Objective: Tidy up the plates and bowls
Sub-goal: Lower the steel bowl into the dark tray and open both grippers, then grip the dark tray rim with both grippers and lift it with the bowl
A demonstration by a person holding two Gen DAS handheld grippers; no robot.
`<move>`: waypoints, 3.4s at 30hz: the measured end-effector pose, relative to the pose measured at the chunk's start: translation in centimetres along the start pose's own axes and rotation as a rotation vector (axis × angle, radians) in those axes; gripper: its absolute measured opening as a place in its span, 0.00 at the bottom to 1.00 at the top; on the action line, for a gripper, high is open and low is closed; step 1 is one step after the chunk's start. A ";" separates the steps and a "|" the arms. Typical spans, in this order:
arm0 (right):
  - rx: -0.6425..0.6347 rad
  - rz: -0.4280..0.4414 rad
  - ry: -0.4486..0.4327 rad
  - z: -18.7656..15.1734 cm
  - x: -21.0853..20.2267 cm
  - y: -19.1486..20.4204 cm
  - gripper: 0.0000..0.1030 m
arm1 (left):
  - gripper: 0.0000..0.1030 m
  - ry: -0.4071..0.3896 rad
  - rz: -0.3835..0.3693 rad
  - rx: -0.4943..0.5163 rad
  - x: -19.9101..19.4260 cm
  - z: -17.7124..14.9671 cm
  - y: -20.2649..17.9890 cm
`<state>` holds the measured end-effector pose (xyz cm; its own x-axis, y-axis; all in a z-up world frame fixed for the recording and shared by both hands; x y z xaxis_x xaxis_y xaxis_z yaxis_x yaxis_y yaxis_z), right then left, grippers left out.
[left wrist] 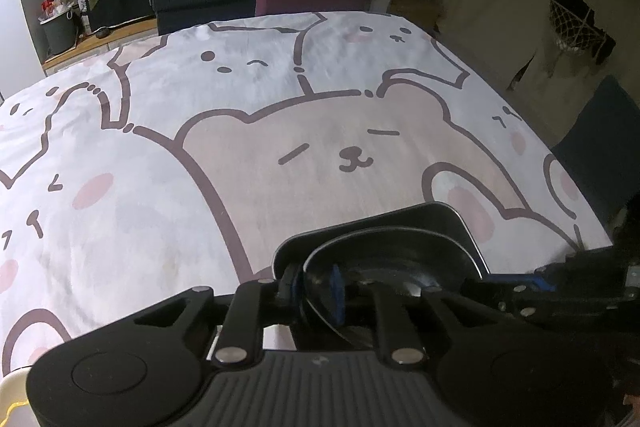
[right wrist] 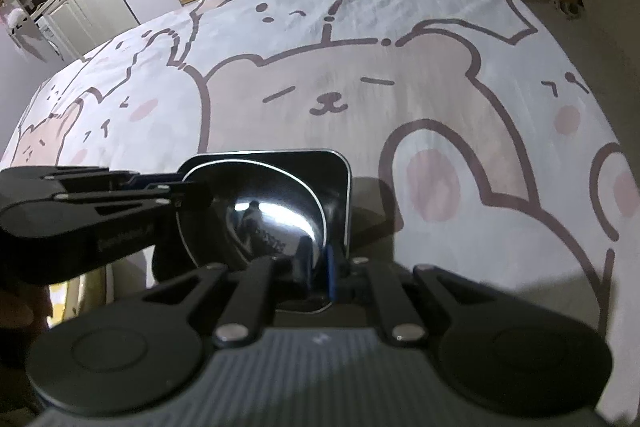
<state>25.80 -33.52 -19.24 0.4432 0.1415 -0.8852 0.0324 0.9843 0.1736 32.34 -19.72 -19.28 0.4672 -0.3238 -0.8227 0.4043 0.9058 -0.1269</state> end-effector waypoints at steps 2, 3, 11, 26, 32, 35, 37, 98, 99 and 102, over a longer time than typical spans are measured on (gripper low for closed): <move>0.000 -0.005 0.001 0.0 0.2 0.0 0.11 | 0.19 0.001 -0.001 0.002 0.2 0.0 0.0; 0.001 -0.004 0.002 0.0 0.3 0.1 0.13 | 0.19 0.000 -0.002 0.004 0.3 0.1 0.0; 0.029 0.014 -0.008 0.3 0.4 0.1 0.21 | 0.39 -0.021 -0.033 -0.015 -0.1 0.5 0.0; 0.083 0.071 -0.130 1.6 -2.9 -0.5 0.62 | 0.77 -0.093 -0.055 -0.059 -3.4 1.2 0.7; 0.123 0.017 -0.196 2.1 -4.2 -2.3 0.85 | 0.91 -0.103 -0.039 -0.059 -4.4 0.8 1.6; 0.144 -0.012 -0.213 2.1 -4.3 -3.7 0.93 | 0.96 -0.104 -0.037 -0.059 -4.9 0.6 2.1; 0.155 -0.024 -0.204 2.0 -4.1 -4.4 1.00 | 0.98 -0.105 -0.036 -0.056 -5.1 0.5 2.3; 0.046 0.026 -0.027 1.7 0.6 -2.9 0.13 | 0.20 0.129 -0.097 -0.112 -1.1 -2.0 2.7; 0.047 0.025 -0.029 1.7 0.6 -2.9 0.13 | 0.14 0.129 -0.103 -0.131 -1.0 -2.0 2.8; 0.046 0.021 -0.027 1.7 0.7 -2.8 0.13 | 0.12 0.137 -0.110 -0.153 -0.6 -2.0 2.8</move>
<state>27.51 -36.36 -19.59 0.4678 0.1588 -0.8694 0.0638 0.9751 0.2125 31.56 -16.45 -20.24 0.3114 -0.3922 -0.8656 0.3185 0.9013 -0.2937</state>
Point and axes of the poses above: each gripper's, at about its wrist camera, not at the fingertips, and x roughly the way its jaws point, y to its left, z to its top, the point moved 6 cm from there along x, roughly the way its jaws point
